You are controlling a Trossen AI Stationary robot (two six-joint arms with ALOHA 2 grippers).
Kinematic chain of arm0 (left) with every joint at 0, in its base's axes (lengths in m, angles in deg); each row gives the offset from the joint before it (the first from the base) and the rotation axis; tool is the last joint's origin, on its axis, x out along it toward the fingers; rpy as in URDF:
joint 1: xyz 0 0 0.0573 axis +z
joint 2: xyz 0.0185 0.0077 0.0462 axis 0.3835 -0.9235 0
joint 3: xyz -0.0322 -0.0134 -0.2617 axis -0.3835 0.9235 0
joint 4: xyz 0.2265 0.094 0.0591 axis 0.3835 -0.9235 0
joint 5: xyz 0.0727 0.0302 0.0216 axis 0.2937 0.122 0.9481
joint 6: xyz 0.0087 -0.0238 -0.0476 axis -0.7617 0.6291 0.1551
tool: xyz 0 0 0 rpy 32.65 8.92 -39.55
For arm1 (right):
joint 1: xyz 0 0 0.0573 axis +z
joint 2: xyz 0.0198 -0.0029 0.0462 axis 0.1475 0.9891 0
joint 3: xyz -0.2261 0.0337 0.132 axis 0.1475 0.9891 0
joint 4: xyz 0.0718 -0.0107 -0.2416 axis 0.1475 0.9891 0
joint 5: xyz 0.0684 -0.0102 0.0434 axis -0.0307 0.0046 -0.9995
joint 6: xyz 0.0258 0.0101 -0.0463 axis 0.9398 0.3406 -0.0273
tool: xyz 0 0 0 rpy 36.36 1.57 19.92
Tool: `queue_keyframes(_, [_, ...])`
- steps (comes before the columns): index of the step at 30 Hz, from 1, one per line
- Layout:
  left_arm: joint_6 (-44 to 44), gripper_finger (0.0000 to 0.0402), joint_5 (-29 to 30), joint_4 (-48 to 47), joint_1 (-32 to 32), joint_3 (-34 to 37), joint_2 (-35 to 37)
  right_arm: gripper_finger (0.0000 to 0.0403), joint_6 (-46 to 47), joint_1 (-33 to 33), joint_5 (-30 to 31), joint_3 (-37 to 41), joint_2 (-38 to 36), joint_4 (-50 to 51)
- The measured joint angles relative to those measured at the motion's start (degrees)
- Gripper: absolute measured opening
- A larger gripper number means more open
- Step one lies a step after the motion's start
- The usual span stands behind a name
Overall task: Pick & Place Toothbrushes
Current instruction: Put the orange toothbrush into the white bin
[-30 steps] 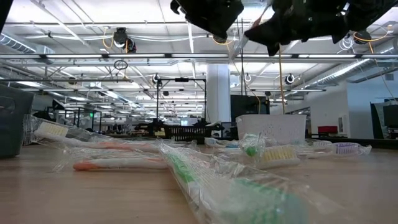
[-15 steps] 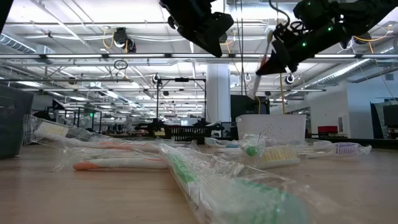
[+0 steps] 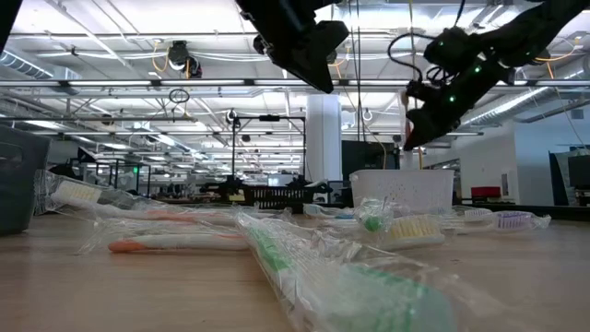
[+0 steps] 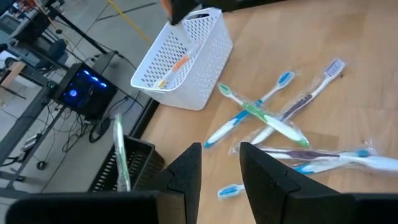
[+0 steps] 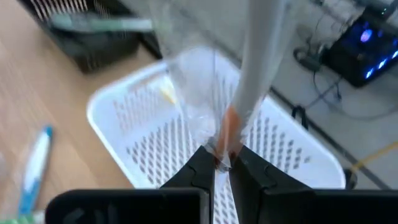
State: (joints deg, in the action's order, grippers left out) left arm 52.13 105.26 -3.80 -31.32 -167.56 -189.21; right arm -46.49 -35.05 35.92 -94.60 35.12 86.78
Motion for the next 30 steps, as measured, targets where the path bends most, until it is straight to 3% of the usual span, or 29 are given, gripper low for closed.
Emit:
queue_keyframes(13, [0.17,0.0113,-5.60,1.38,0.10,0.00,0.00,0.0018,-7.67,-2.34,4.45,-14.87,17.01,17.49])
queue_keyframes(21, [0.31,0.0113,-5.59,1.41,0.12,0.00,0.00,0.0018,-9.33,-2.32,4.60,-17.79,22.10,18.91])
queue_keyframes(30, [0.35,0.0113,-5.60,1.40,0.12,0.00,0.00,0.0090,-9.49,-2.69,5.18,-17.89,21.64,19.29])
